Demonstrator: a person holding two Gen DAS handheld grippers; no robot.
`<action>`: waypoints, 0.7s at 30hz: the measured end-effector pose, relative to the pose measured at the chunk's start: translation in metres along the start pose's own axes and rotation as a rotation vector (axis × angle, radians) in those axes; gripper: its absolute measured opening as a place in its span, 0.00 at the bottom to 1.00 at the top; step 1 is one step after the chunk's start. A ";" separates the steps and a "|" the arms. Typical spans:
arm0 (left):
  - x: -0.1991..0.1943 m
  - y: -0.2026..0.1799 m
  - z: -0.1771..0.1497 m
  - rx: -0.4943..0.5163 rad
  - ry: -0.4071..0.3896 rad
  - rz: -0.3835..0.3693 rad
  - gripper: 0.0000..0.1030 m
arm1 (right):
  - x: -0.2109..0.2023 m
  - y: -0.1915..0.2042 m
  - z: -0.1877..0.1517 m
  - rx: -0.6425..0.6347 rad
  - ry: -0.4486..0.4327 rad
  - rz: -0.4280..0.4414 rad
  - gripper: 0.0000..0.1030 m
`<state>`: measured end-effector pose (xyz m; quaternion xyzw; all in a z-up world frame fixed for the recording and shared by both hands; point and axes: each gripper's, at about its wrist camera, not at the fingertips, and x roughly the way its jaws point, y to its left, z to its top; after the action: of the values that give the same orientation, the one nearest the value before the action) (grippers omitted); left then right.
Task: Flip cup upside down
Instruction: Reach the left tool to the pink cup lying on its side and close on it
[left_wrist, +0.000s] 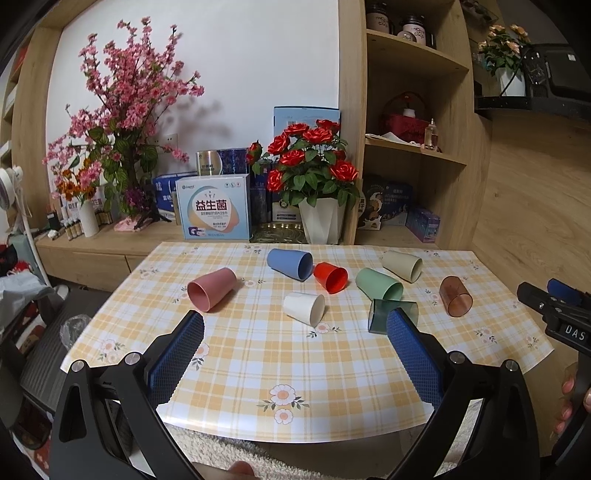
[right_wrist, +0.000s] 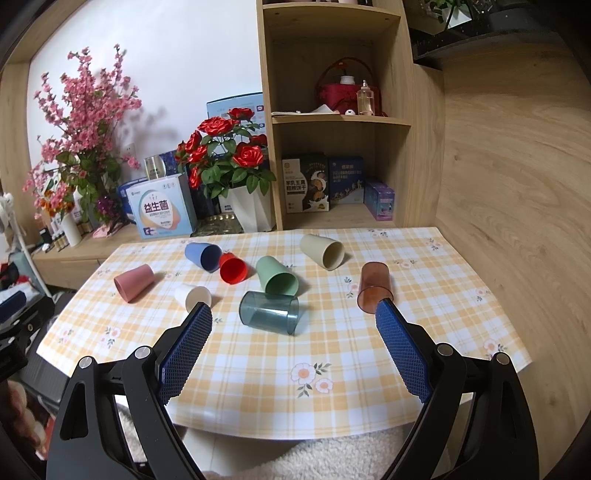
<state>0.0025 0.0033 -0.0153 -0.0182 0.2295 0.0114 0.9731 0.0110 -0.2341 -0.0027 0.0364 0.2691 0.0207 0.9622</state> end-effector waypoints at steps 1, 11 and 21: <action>0.001 0.002 -0.001 -0.009 0.007 -0.014 0.94 | 0.000 0.000 0.000 0.001 0.001 0.001 0.85; 0.037 0.040 -0.005 -0.093 0.130 -0.043 0.94 | 0.034 -0.024 0.005 0.077 0.009 0.032 0.85; 0.097 0.103 -0.010 -0.077 0.256 0.039 0.77 | 0.115 -0.041 -0.002 0.143 0.156 0.052 0.85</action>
<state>0.0815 0.1072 -0.0708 -0.0522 0.3516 0.0368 0.9340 0.1091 -0.2683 -0.0672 0.1100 0.3429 0.0290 0.9324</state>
